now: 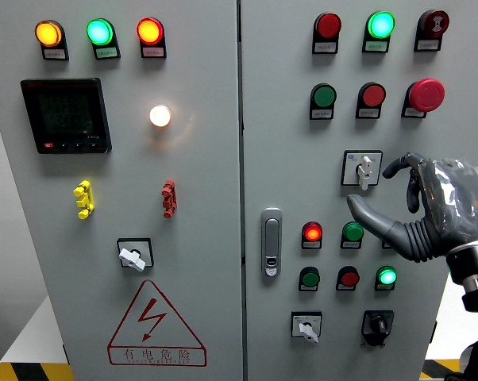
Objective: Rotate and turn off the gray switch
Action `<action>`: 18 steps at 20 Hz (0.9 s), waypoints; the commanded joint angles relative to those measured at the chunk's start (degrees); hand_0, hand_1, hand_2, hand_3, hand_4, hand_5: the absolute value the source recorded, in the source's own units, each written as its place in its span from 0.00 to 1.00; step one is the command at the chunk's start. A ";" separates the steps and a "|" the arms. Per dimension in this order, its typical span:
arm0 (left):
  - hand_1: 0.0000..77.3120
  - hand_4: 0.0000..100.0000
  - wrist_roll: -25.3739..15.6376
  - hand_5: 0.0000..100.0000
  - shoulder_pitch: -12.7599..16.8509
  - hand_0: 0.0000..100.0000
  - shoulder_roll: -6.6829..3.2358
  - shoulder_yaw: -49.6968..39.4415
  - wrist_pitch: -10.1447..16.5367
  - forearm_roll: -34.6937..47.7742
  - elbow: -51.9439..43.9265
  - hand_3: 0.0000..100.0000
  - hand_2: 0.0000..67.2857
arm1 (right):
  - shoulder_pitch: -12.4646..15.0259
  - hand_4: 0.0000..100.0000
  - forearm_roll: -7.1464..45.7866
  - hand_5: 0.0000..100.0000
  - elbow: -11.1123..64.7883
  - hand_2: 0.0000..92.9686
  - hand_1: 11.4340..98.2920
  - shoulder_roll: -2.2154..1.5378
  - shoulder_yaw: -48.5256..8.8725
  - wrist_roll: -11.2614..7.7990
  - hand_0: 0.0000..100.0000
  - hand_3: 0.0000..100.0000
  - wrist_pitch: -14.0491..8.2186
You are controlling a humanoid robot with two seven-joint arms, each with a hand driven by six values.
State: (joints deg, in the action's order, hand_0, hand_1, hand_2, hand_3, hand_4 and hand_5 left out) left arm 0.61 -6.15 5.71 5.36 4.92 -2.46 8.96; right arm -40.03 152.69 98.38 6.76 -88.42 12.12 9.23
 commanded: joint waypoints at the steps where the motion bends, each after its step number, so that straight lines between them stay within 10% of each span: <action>1: 0.00 0.12 0.01 0.12 0.00 0.34 0.00 0.00 0.00 0.00 0.00 0.22 0.18 | 1.70 0.87 -0.11 1.00 2.33 0.53 0.18 0.09 -0.52 -0.60 0.00 0.99 0.00; 10: 0.00 0.12 0.00 0.12 0.00 0.34 0.00 0.00 0.00 0.00 0.00 0.22 0.18 | 6.19 0.35 -0.38 0.60 9.46 0.33 0.19 0.36 -3.25 -5.17 0.00 0.45 0.00; 18: 0.00 0.12 0.00 0.12 0.00 0.34 0.00 0.00 0.00 0.00 0.00 0.22 0.18 | 9.79 0.14 -0.20 0.24 14.99 0.17 0.21 0.44 -3.95 -8.69 0.00 0.22 0.44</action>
State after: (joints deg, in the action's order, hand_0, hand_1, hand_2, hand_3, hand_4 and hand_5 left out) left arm 0.61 -6.15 5.71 5.36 4.92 -2.46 8.97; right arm -31.06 152.33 112.25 7.20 -92.16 4.46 9.62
